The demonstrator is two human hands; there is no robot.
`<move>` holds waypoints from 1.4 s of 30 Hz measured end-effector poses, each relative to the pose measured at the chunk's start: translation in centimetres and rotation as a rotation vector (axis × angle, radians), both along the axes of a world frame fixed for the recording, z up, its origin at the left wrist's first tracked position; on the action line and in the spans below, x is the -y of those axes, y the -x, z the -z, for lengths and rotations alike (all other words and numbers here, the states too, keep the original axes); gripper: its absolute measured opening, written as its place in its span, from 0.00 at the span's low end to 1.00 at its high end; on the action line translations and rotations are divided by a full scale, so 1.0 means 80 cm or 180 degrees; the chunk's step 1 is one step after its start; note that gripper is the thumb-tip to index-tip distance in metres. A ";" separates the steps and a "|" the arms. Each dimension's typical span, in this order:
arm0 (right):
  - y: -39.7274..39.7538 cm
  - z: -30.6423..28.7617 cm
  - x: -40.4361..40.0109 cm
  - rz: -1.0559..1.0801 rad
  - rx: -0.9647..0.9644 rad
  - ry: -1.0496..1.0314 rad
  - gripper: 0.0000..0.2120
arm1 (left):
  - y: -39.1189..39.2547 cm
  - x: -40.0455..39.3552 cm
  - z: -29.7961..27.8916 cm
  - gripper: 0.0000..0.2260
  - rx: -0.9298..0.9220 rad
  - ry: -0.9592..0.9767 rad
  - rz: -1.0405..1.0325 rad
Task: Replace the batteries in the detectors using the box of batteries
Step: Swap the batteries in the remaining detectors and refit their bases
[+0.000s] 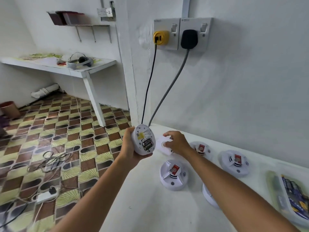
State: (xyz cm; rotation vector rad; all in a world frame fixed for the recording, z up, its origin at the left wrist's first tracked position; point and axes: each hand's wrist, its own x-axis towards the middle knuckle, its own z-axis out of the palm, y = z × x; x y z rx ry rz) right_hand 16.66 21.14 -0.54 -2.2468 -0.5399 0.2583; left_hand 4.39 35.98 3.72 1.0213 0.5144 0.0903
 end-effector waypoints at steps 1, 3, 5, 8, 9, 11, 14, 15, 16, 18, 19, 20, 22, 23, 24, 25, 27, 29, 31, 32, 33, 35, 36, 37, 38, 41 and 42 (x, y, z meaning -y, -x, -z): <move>0.000 0.007 -0.004 -0.0066 0.0042 0.0115 0.19 | 0.004 -0.001 -0.001 0.22 -0.0007 0.0025 -0.0015; 0.000 0.018 -0.006 -0.0171 0.0403 0.0646 0.19 | 0.009 -0.003 -0.001 0.23 0.0002 0.0102 -0.0029; 0.003 0.017 -0.002 -0.0200 0.0874 0.1130 0.18 | 0.012 -0.002 -0.002 0.24 0.0025 0.0155 -0.0051; 0.010 -0.001 0.013 -0.0178 0.0831 0.0814 0.16 | 0.014 0.011 -0.005 0.22 0.0045 0.0194 -0.0085; 0.016 -0.011 0.024 -0.0172 0.0699 0.0569 0.15 | 0.013 0.021 -0.008 0.21 0.0052 0.0218 -0.0102; 0.033 -0.032 0.052 -0.0153 0.0496 0.0101 0.12 | 0.007 0.047 -0.013 0.20 0.0111 0.0308 -0.0087; 0.062 -0.060 0.113 -0.0206 0.0558 -0.0389 0.07 | -0.007 0.105 -0.025 0.20 0.0253 0.0482 0.0074; 0.069 -0.067 0.138 -0.0229 0.0542 -0.0458 0.07 | -0.012 0.128 -0.029 0.20 0.0321 0.0568 0.0157; 0.076 -0.075 0.171 -0.0206 0.0500 -0.0476 0.07 | -0.019 0.160 -0.033 0.21 0.0381 0.0638 0.0270; 0.081 -0.086 0.229 -0.0116 0.0286 -0.0444 0.11 | -0.031 0.215 -0.040 0.21 0.0532 0.0664 0.0532; 0.081 -0.089 0.269 -0.0037 0.0157 -0.0430 0.14 | -0.038 0.253 -0.043 0.20 0.0570 0.0653 0.0695; 0.081 -0.092 0.299 0.0024 0.0000 -0.0438 0.16 | -0.043 0.282 -0.045 0.20 0.0614 0.0670 0.0836; 0.080 -0.096 0.367 0.0212 -0.0228 -0.0488 0.19 | -0.054 0.347 -0.047 0.20 0.0692 0.0606 0.1139; 0.079 -0.097 0.395 0.0322 -0.0298 -0.0536 0.19 | -0.058 0.374 -0.046 0.20 0.0748 0.0573 0.1279; 0.081 -0.098 0.434 0.0460 -0.0338 -0.0611 0.19 | -0.063 0.411 -0.045 0.20 0.0799 0.0577 0.1436; 0.084 -0.099 0.467 0.0573 -0.0381 -0.0699 0.18 | -0.066 0.444 -0.044 0.20 0.0846 0.0568 0.1597; 0.091 -0.100 0.521 0.0785 -0.0457 -0.0865 0.16 | -0.071 0.500 -0.039 0.20 0.0897 0.0448 0.1818; 0.100 -0.099 0.572 0.0955 -0.0476 -0.1015 0.16 | -0.073 0.556 -0.038 0.21 0.0859 0.0305 0.1906; 0.107 -0.095 0.615 0.1079 -0.0518 -0.1156 0.17 | -0.071 0.607 -0.038 0.24 0.0838 0.0146 0.1947; 0.109 -0.091 0.630 0.1114 -0.0541 -0.1215 0.18 | -0.070 0.626 -0.038 0.25 0.0836 0.0087 0.1942; 0.112 -0.088 0.642 0.1148 -0.0552 -0.1256 0.19 | -0.069 0.642 -0.037 0.27 0.0833 0.0029 0.1932; 0.114 -0.082 0.666 0.1175 -0.0557 -0.1405 0.19 | -0.068 0.671 -0.035 0.26 0.0757 -0.0020 0.1882; 0.115 -0.079 0.677 0.1182 -0.0582 -0.1524 0.19 | -0.068 0.683 -0.034 0.24 0.0729 -0.0040 0.1864; 0.115 -0.078 0.684 0.1195 -0.0603 -0.1611 0.19 | -0.068 0.691 -0.033 0.22 0.0706 -0.0068 0.1851; 0.115 -0.077 0.689 0.1205 -0.0622 -0.1670 0.19 | -0.069 0.698 -0.033 0.20 0.0669 -0.0121 0.1831; 0.113 -0.072 0.697 0.1282 -0.0601 -0.1743 0.18 | -0.065 0.711 -0.033 0.16 0.0552 -0.0213 0.1767; 0.110 -0.069 0.698 0.1337 -0.0558 -0.1757 0.17 | -0.065 0.712 -0.031 0.16 0.0522 -0.0224 0.1777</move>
